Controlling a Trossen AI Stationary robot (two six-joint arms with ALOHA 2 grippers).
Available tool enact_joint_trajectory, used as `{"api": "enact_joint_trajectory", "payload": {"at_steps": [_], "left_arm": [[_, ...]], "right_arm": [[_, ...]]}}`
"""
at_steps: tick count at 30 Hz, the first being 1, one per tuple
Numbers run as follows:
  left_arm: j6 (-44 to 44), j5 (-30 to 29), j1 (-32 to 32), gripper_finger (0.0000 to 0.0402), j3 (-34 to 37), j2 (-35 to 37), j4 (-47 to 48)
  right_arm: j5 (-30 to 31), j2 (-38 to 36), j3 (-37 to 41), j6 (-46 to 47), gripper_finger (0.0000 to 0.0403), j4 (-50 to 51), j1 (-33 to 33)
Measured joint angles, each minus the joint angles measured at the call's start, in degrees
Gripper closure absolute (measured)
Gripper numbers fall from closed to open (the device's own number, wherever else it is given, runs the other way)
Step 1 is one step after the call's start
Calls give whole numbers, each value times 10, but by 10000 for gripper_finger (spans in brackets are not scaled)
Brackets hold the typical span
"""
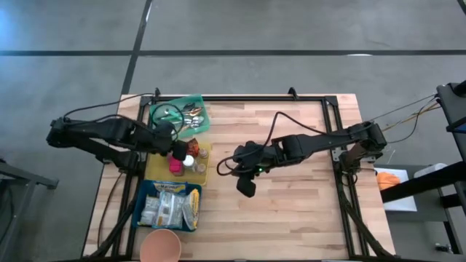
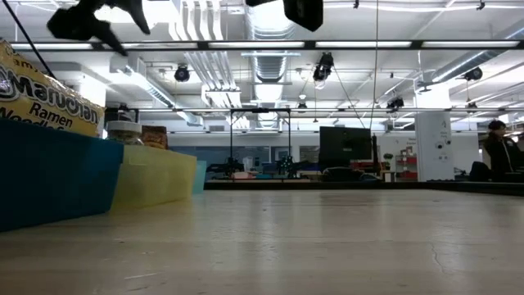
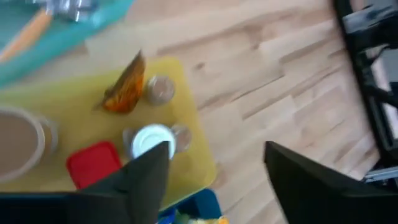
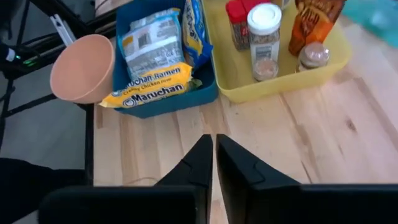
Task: Pick & Place Food Item
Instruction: Return to Home Position
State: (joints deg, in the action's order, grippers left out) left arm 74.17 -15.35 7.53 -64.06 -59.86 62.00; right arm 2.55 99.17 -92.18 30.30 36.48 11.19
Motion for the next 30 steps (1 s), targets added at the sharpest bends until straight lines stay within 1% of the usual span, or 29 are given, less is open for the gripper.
{"api": "enact_joint_trajectory", "payload": {"at_steps": [4,7,10,12,15,20,24,25,27,28,30], "left_arm": [[-35,-30,0,229,-33,-1,7],[-38,-31,0,302,-34,0,6],[-72,-5,1,360,-31,3,2],[-92,11,1,389,-31,4,-2],[-123,27,3,395,-31,7,-8],[-160,29,14,398,-31,10,-20],[-250,14,50,399,-31,15,-71],[-280,-1,68,399,-31,17,-90],[-332,-62,113,398,-31,25,-127],[-348,-105,140,396,-31,28,-137],[-356,-210,190,389,-31,36,-148]], "right_arm": [[5,-15,0,-3,384,0,-4],[17,-28,0,-8,384,2,-5],[33,-48,0,-20,384,2,-5],[39,-61,2,-28,384,4,-5],[50,-80,6,-39,384,7,-5],[62,-109,10,-53,384,6,-5],[72,-132,21,-81,384,-12,-1],[83,-140,29,-86,384,-22,4],[109,-159,55,-98,384,-60,15],[113,-172,74,-100,384,-90,20],[106,-201,126,-101,384,-163,26]]}}
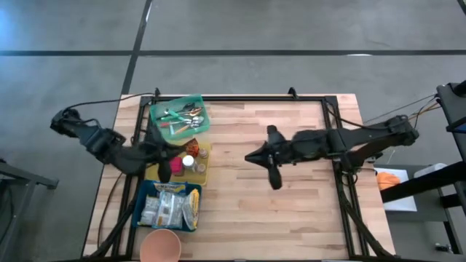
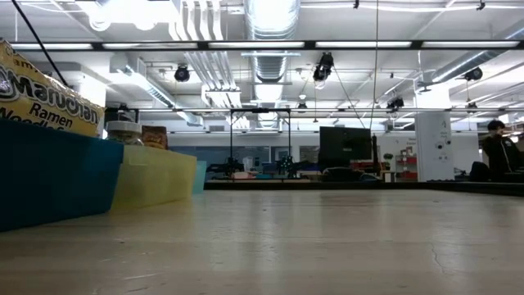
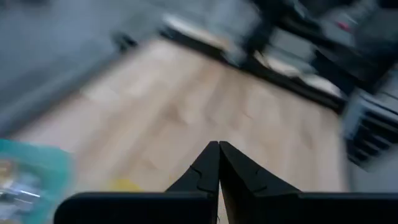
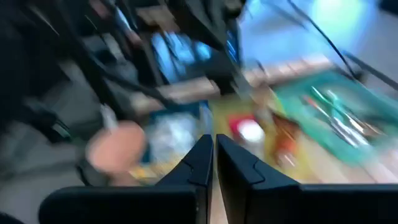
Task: Pick & Place Food Item
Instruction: Return to Home Position
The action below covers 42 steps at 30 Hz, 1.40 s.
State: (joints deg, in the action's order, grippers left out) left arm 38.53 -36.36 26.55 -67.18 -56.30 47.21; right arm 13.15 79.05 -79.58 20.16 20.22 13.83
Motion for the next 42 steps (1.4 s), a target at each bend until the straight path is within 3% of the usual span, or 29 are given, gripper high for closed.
{"api": "enact_joint_trajectory", "payload": {"at_steps": [5,9,12,15,19,24,29,32,42], "left_arm": [[33,-230,103,371,28,20,27],[29,-315,126,369,55,48,75],[109,-278,126,368,78,70,71],[163,-277,126,368,118,82,-21],[47,-196,122,368,164,98,-133],[-55,-112,106,368,206,121,-232],[-122,-58,92,367,231,167,-234],[-159,-58,86,367,258,199,-234],[-93,-49,70,367,409,349,-247]], "right_arm": [[-39,-76,154,0,384,-232,5],[-41,-148,241,-33,384,-263,5],[-42,-210,290,13,384,-264,6],[-44,-260,341,81,384,-312,17],[-113,-296,401,37,384,-440,25],[-224,-320,447,23,384,-462,26],[-226,-329,472,20,384,-471,18],[-233,-336,493,-2,384,-482,18],[-242,-410,584,-12,384,-540,18]]}}
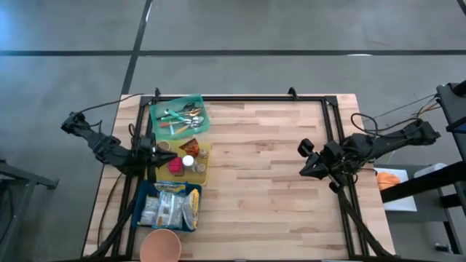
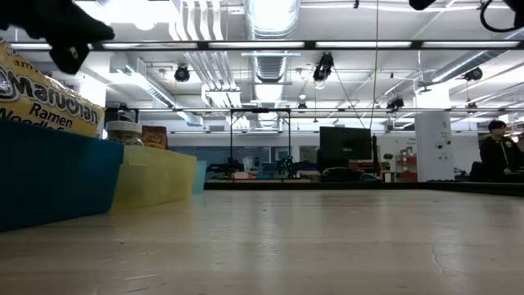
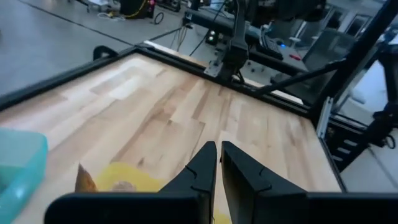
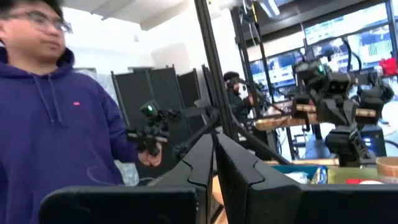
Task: Pick & Place Food Item
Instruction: Return to Home Position
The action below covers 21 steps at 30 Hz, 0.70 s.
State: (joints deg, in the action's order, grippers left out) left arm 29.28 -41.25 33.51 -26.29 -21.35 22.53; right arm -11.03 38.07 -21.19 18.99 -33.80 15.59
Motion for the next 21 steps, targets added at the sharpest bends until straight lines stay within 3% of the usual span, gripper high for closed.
{"api": "enact_joint_trajectory", "payload": {"at_steps": [7,14,17,21], "left_arm": [[-6,8,0,367,56,88,-5],[-27,-15,-13,367,91,131,-4],[-25,-10,-31,367,103,145,-17],[-71,43,-69,367,105,158,-46]], "right_arm": [[0,-55,47,-1,384,-2,-9],[-2,-83,108,10,384,-54,-52],[-33,-83,130,35,384,-94,-84],[-104,-79,143,62,384,-137,-134]]}}
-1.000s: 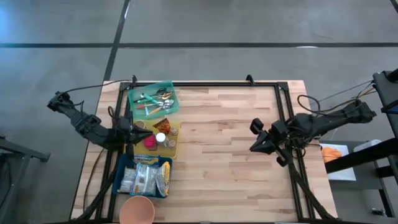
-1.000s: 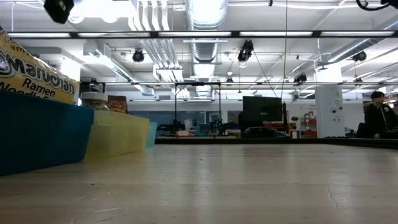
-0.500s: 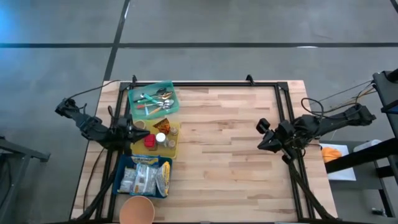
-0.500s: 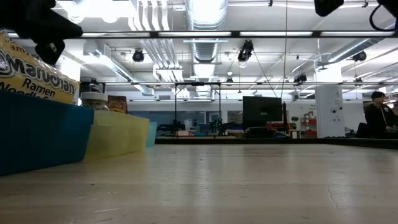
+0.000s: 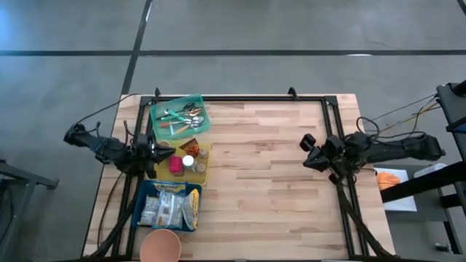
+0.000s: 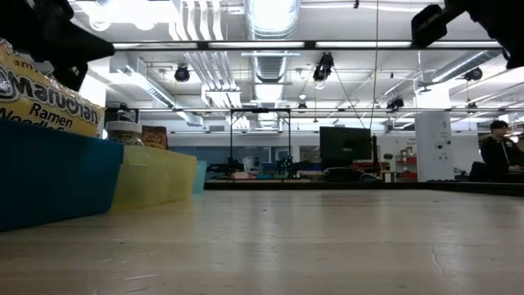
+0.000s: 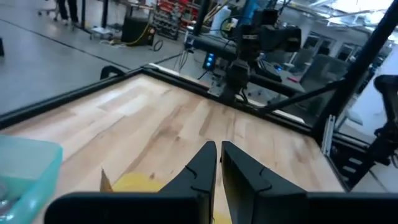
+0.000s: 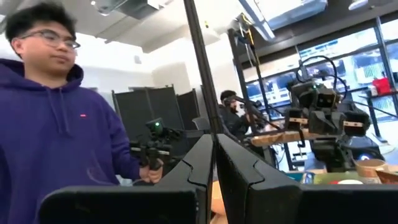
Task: Pick & Place Food Item
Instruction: Return to Home Position
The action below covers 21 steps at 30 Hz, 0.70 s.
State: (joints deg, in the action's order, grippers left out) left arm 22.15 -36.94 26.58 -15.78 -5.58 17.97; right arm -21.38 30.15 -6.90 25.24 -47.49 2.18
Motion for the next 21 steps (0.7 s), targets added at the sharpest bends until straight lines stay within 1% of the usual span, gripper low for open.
{"api": "enact_joint_trajectory", "payload": {"at_steps": [6,11,13,17,19,21], "left_arm": [[0,42,-81,367,10,19,30],[2,137,-167,367,47,25,1],[3,180,-201,367,58,25,-11],[3,239,-251,367,64,25,-12],[-1,256,-260,367,63,25,-15],[-7,261,-260,367,61,25,-13]], "right_arm": [[-67,1,-6,14,384,4,-66],[-116,0,-12,14,384,4,-99],[-122,0,-11,12,384,4,-104],[-123,0,6,-10,384,6,-105],[-123,0,18,-15,384,6,-105],[-118,-1,27,-16,384,5,-105]]}}
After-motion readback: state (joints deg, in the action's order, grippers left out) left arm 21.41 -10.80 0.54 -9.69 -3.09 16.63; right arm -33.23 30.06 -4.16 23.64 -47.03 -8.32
